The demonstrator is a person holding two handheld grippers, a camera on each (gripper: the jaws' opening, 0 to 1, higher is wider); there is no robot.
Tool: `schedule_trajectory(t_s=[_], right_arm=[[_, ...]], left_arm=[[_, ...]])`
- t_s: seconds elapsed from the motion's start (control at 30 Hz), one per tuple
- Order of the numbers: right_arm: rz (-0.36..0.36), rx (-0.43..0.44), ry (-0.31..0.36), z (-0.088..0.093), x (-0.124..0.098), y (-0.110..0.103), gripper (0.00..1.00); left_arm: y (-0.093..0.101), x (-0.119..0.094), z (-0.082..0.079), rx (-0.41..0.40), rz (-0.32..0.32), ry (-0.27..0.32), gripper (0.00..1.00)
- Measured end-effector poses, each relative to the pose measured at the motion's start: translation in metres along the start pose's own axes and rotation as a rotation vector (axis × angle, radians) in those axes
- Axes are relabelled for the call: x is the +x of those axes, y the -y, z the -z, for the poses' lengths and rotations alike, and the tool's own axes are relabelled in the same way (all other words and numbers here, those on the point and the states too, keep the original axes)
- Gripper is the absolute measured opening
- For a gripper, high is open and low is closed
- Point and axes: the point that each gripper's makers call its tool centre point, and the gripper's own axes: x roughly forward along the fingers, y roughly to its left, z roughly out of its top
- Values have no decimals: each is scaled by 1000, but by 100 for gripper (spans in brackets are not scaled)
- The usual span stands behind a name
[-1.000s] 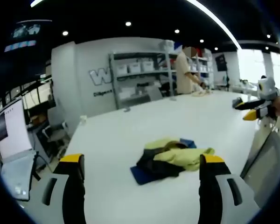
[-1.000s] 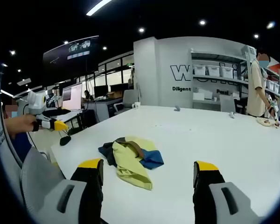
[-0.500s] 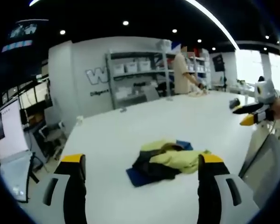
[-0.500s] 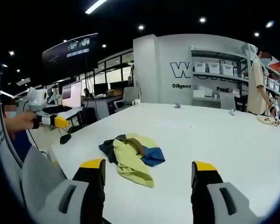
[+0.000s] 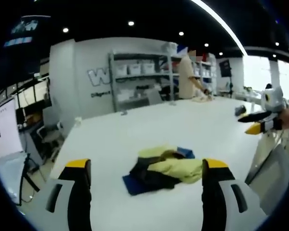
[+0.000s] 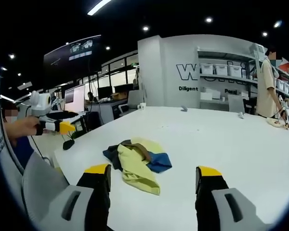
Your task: Fold the garment on the visible template until the final outline fits inside the template.
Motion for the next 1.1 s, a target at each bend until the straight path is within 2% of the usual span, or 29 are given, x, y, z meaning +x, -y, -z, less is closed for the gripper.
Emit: schedule_trajectory(t_s=[0.2, 0.43, 0.63, 0.83, 0.9, 0.93, 1.0, 1.1], right_arm=[[14, 6, -33, 10, 4, 7, 71], [5, 2, -25, 5, 6, 4, 70], [10, 7, 1, -3, 8, 3, 68], [-12, -4, -35, 4, 14, 0, 68], [-16, 11, -40, 5, 14, 1, 67], [-40, 42, -17, 2, 16, -2, 66], [-42, 77, -2, 0, 19, 0, 64], [-42, 84, -3, 0, 23, 1, 63]], left_arm=[[9, 3, 9, -35, 19, -25, 90], [13, 4, 16, -42, 42, -52, 88], [11, 2, 18, -37, 44, -70, 87], [4, 4, 29, -56, 49, -88, 85], [5, 4, 32, -62, 72, -97, 83], [7, 5, 31, -72, 87, -88, 83], [8, 7, 30, -77, 99, -85, 82], [3, 12, 34, -65, 99, -106, 81]])
